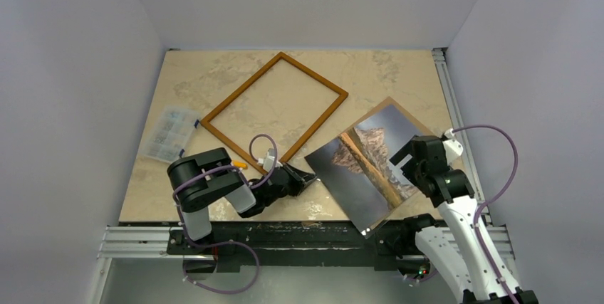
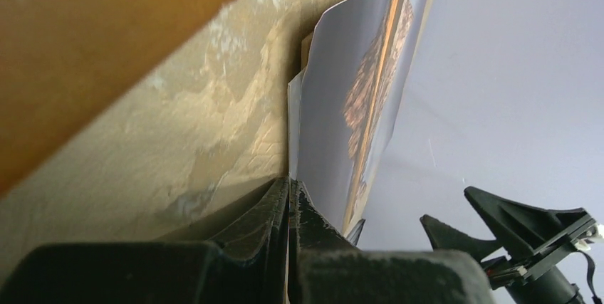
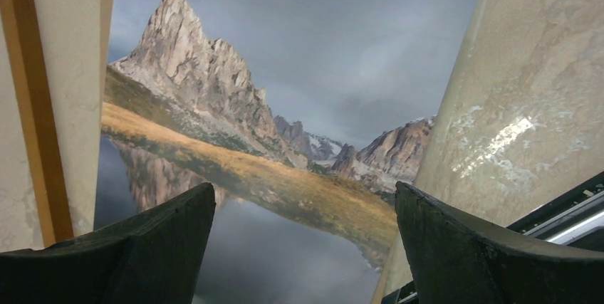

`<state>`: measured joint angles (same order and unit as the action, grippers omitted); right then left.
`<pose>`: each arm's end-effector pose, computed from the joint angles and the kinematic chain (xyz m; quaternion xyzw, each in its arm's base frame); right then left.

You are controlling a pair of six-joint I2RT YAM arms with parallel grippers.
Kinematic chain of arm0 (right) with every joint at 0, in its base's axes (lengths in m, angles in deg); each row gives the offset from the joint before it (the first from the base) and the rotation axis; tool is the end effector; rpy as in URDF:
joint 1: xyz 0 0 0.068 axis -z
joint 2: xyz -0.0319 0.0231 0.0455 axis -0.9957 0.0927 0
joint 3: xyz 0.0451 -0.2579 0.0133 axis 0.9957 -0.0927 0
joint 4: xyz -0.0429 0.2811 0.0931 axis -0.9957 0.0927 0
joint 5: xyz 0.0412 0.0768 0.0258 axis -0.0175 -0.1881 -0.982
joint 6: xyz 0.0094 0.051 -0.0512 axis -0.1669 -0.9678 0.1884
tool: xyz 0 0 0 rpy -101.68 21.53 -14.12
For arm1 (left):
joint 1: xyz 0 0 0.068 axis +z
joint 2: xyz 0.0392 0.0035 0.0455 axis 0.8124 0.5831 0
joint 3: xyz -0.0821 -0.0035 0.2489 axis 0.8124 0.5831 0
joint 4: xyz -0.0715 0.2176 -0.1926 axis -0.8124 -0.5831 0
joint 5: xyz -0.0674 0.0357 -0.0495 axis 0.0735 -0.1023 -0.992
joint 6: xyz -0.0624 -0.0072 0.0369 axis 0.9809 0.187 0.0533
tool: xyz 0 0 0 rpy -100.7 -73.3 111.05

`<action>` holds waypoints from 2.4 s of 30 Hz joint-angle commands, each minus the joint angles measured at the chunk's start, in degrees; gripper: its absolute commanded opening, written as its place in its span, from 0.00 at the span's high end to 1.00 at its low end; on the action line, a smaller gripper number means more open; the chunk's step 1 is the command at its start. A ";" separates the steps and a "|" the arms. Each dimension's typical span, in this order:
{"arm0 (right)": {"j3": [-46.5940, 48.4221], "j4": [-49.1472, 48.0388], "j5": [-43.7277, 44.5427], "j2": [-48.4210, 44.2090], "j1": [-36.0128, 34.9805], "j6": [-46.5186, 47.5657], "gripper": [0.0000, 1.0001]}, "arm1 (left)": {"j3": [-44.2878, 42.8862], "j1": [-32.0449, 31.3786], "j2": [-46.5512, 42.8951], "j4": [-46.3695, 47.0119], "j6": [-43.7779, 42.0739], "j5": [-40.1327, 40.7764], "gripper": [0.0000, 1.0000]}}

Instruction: Take the photo out of the frame

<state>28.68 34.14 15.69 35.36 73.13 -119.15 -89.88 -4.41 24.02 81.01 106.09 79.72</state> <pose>0.1880 0.0172 0.2282 0.3747 0.8533 0.0298 0.3613 0.1616 -0.2364 0.0232 -0.3347 0.7741 -0.4901 0.2204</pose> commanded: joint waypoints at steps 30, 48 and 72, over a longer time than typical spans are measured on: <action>-12.10 -24.32 -9.41 16.96 30.90 3.71 0.02 | -2.45 2.40 -0.14 -3.93 -0.52 -7.73 0.47; -9.79 -35.67 -16.20 27.31 31.15 14.21 0.03 | -6.23 3.03 -0.89 -13.53 -1.82 -10.61 0.46; 4.55 -8.97 -5.62 13.96 21.50 11.69 0.02 | -6.23 6.44 -28.66 -45.22 -16.63 -13.88 0.42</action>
<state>28.42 18.97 9.72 50.33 100.65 -106.43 -96.00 1.47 4.56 46.10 96.99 65.66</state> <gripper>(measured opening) 0.984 0.573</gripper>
